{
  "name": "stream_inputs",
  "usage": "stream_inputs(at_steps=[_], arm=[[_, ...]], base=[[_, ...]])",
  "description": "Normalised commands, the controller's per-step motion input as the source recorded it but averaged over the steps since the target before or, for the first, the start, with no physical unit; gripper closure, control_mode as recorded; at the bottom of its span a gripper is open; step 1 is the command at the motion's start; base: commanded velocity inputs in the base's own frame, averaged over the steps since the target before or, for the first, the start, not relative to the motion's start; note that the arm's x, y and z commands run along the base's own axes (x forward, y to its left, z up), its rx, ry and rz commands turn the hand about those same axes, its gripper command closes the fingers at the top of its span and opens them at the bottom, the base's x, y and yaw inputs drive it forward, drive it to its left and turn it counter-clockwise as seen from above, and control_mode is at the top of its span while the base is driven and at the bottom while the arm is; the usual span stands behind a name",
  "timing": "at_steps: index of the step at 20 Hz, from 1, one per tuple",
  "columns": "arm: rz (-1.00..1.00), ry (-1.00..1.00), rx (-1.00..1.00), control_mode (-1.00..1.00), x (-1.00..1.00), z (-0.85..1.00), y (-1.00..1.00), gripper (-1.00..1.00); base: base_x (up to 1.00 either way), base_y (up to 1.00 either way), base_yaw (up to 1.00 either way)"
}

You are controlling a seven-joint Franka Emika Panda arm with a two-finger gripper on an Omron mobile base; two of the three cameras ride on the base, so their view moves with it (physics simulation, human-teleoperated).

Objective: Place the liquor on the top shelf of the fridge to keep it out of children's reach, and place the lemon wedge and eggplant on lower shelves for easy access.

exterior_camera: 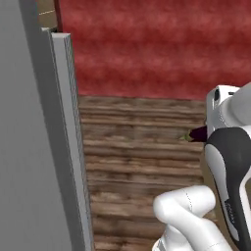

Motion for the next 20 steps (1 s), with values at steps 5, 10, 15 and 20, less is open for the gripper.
stream_inputs(at_steps=[5, 10, 15, 20], arm=[[0.0, 0.0, 0.0, 1.0, 0.0, 0.0, 0.0, 1.0], [0.0, 0.0, 0.0, 1.0, 0.0, 0.0, 0.0, 1.0], [0.0, 0.0, 0.0, 1.0, 0.0, 0.0, 0.0, 1.0], [0.0, 0.0, 0.0, 1.0, 0.0, 0.0, 0.0, 1.0]], base=[[0.09, 0.0, 0.67], [0.0, 0.0, 0.64], [0.0, 0.0, 0.61], [0.0, 0.0, 0.6]])
